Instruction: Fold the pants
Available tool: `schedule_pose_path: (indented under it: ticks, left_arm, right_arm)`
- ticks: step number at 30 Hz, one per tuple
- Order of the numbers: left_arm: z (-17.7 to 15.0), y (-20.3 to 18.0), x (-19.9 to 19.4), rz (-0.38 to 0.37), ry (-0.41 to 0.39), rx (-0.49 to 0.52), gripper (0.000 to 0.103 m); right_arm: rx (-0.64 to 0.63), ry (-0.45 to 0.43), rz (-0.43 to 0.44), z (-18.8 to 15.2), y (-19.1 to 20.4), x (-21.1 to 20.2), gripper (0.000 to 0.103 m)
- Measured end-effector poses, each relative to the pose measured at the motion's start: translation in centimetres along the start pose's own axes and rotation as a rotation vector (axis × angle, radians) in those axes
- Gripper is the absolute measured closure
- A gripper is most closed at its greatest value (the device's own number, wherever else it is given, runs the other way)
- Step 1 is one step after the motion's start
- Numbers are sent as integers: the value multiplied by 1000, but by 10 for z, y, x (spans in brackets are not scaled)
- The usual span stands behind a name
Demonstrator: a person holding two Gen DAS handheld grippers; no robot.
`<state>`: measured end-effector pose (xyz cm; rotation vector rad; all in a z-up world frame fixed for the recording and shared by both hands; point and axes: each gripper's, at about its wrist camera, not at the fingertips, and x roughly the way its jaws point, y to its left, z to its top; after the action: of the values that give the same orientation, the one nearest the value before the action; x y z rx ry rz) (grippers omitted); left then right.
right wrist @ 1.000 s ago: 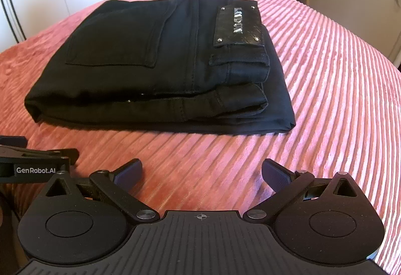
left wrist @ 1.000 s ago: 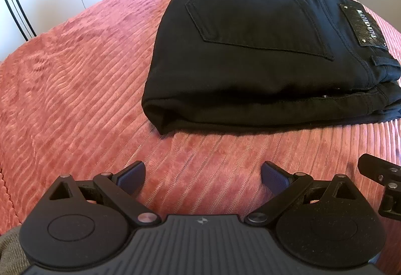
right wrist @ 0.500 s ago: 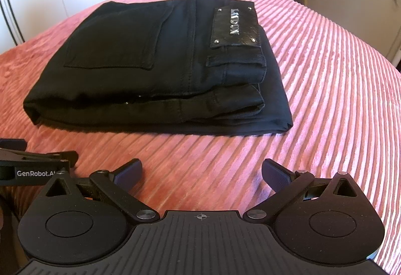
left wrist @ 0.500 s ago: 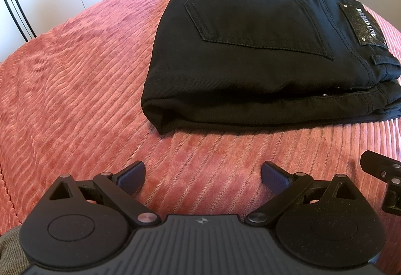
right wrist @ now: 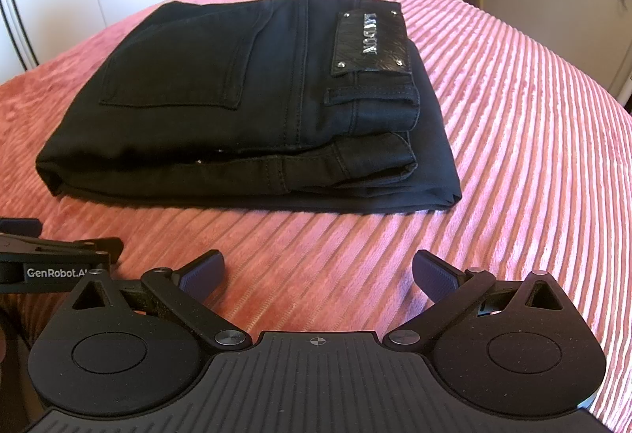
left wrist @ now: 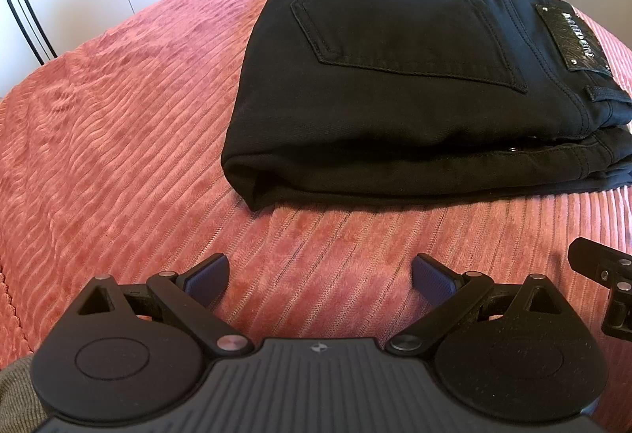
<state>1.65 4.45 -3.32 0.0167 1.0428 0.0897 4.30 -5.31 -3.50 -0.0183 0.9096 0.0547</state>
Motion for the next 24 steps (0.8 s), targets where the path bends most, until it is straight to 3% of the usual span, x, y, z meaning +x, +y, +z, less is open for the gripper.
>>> schedule_pose_path:
  ticks: [24]
  left_arm:
    - [-1,0,0,-3,-9,2,4]
  right_arm:
    - [-4,-6,-13,1,-1,0,0]
